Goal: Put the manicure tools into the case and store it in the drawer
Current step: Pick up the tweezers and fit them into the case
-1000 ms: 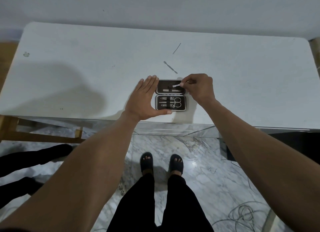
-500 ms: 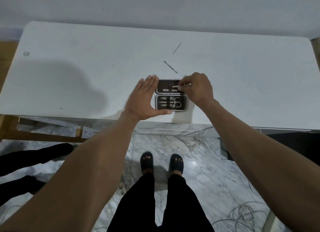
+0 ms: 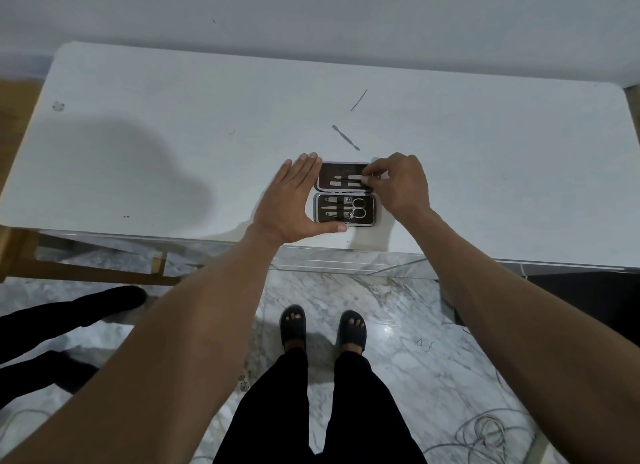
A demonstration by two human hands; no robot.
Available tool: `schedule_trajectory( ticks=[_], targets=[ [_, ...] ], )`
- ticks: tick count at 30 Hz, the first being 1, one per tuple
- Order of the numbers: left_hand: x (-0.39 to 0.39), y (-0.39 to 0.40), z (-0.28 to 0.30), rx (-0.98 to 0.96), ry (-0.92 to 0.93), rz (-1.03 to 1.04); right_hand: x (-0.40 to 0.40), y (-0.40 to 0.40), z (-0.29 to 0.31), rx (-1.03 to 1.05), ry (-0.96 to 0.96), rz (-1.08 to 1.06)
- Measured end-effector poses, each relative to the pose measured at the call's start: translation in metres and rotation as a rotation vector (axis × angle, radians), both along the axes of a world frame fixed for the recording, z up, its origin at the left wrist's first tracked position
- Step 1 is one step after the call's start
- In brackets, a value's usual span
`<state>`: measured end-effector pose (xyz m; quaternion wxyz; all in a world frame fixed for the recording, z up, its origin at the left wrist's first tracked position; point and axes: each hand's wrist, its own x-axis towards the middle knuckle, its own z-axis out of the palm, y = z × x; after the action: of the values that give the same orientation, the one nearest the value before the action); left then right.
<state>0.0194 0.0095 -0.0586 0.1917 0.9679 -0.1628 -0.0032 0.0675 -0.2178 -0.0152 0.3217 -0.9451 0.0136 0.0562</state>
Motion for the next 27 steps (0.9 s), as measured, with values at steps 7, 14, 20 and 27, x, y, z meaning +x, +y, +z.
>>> schedule_trajectory(
  ticks=[7, 14, 20, 27],
  targets=[
    [0.0, 0.0, 0.001, -0.005, 0.008, -0.006, -0.001, 0.015, -0.005, 0.055, 0.005, 0.019],
    [0.0, -0.001, 0.001, -0.006, -0.002, -0.008, 0.005, 0.021, -0.007, 0.039, 0.024, 0.05],
    [0.0, -0.001, 0.002, -0.019, 0.002, -0.01, 0.011, 0.019, 0.001, 0.046, 0.054, 0.078],
    [0.001, 0.0, 0.003, 0.0, 0.001, -0.008, 0.036, 0.018, 0.011, 0.066, 0.022, -0.028]
  ],
)
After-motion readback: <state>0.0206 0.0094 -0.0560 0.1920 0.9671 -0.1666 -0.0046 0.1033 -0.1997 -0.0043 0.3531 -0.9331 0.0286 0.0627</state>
